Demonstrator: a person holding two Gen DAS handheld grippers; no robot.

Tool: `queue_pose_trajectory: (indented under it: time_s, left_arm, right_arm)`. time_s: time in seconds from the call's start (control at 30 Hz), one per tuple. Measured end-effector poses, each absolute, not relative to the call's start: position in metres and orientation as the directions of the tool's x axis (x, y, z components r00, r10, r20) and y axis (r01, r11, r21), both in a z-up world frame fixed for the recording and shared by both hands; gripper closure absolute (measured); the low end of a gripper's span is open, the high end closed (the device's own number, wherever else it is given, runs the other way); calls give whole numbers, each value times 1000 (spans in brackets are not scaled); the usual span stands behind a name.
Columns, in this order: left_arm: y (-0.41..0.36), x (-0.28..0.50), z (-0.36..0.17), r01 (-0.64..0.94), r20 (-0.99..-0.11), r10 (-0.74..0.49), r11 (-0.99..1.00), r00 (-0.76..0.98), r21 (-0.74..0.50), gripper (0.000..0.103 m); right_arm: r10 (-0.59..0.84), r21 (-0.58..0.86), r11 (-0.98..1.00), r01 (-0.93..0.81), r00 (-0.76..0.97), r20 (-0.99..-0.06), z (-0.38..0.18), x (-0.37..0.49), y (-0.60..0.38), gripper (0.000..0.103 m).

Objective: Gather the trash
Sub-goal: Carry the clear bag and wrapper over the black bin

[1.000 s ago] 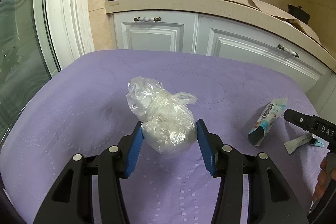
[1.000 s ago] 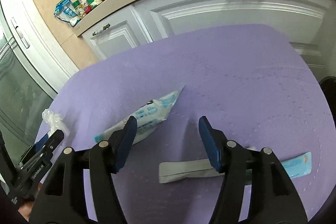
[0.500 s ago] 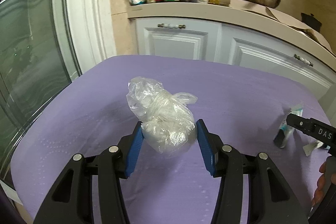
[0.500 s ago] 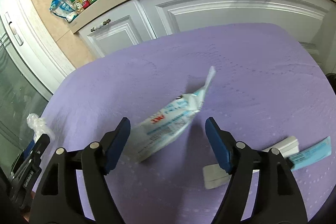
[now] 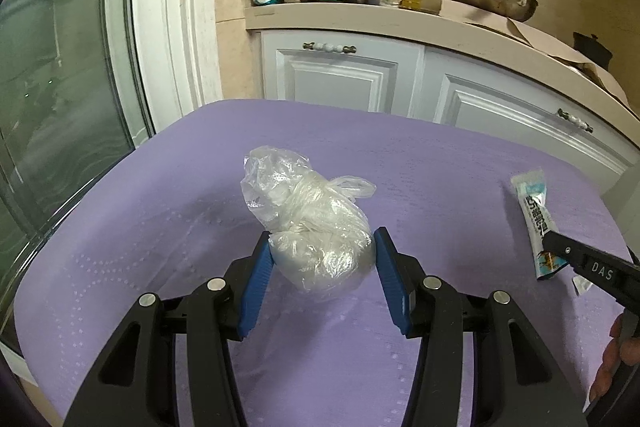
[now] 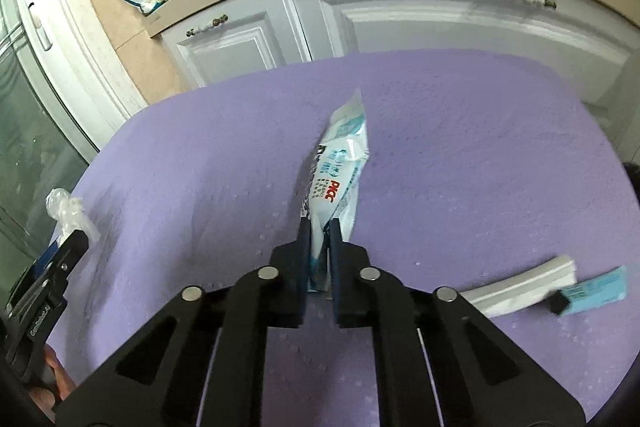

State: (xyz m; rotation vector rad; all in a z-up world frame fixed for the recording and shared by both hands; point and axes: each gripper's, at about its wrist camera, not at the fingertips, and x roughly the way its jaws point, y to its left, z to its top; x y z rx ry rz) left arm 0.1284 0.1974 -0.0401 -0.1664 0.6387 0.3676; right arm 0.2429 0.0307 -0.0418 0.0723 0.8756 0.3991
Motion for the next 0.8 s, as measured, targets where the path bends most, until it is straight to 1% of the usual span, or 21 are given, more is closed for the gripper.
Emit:
queue_pose_trajectory:
  time_s: [0.13,0.43,0.57,0.8]
  left_arm:
    - [189,128,-40,-369,-609,266,928,747,-47,53]
    - [155,130,-23,-302,-581,214,952,785,-58,53]
    - [122,133,-13,-238,-564,161,969,810,-66,53]
    - [52,141,1,-101,-530,59,994,846,-51,53]
  right_arm:
    - [356,190,928,-322,608,-710,-32,232,24,97]
    - [350,186,935,-303,688,-636,1,206,-25,97]
    - [317,180,948,-263,728,-608,15,193,-65,97]
    - [218,152,975,-159,787,-578,24,173,-144,97]
